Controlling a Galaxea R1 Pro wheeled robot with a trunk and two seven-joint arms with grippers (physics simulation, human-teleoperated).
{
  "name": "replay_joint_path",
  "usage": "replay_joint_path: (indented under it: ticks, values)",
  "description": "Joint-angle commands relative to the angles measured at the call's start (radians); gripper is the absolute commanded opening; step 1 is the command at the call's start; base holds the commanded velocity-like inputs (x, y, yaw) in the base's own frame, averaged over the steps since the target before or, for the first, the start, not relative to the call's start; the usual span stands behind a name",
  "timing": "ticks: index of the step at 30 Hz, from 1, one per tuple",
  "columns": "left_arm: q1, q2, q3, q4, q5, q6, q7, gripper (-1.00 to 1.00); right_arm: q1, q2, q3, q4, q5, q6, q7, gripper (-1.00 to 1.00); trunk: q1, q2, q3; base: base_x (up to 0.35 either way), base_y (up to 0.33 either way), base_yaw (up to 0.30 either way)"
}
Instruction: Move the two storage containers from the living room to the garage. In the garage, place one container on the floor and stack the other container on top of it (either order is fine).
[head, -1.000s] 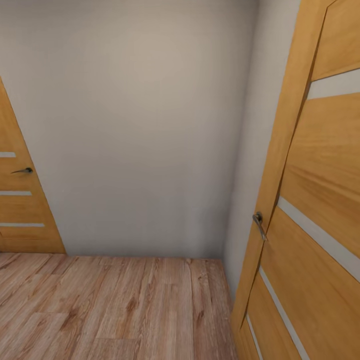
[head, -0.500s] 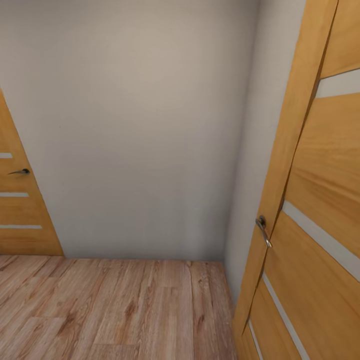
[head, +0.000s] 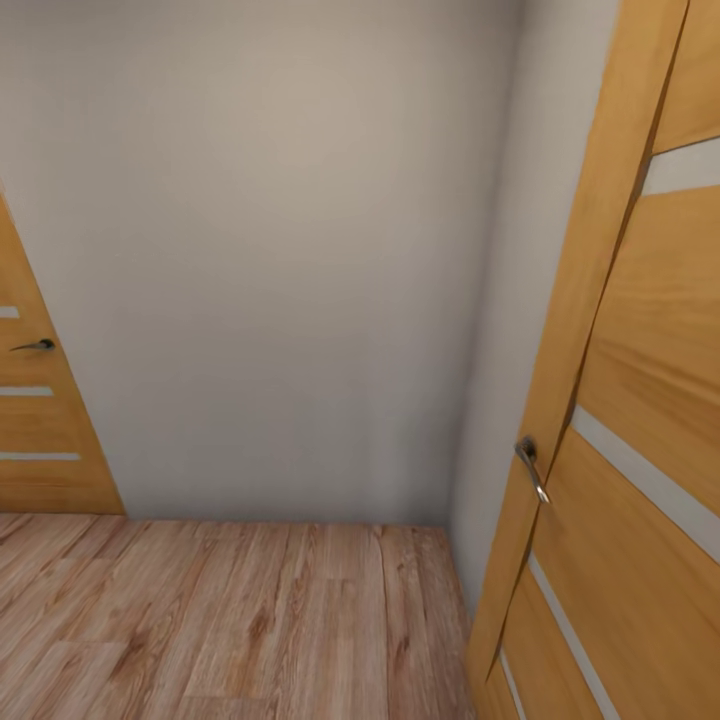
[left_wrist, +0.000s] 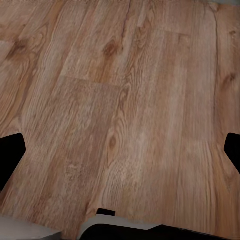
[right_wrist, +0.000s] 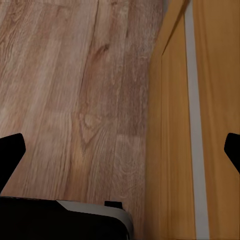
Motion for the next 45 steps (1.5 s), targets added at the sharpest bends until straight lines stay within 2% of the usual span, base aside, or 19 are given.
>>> replay_joint_path:
  ticks: [1,32,45]
  values:
    - [0.000,0.000,-0.009,0.001,0.003,-0.003,0.007,1.00,0.001,0.000,0.007,-0.002,0.005,0.001,-0.010,1.00,0.001,0.000,0.000,0.248,0.000,0.000]
    - [0.000,-0.002,-0.009,0.001,0.002,-0.004,0.009,1.00,0.001,0.000,0.008,-0.002,0.006,0.001,-0.009,1.00,0.001,0.000,0.000,0.013,0.018,0.000]
    - [0.000,-0.001,-0.009,0.001,0.003,-0.003,0.008,1.00,0.001,0.000,0.007,-0.002,0.007,0.001,-0.009,1.00,0.001,0.000,0.000,0.085,0.000,0.000]
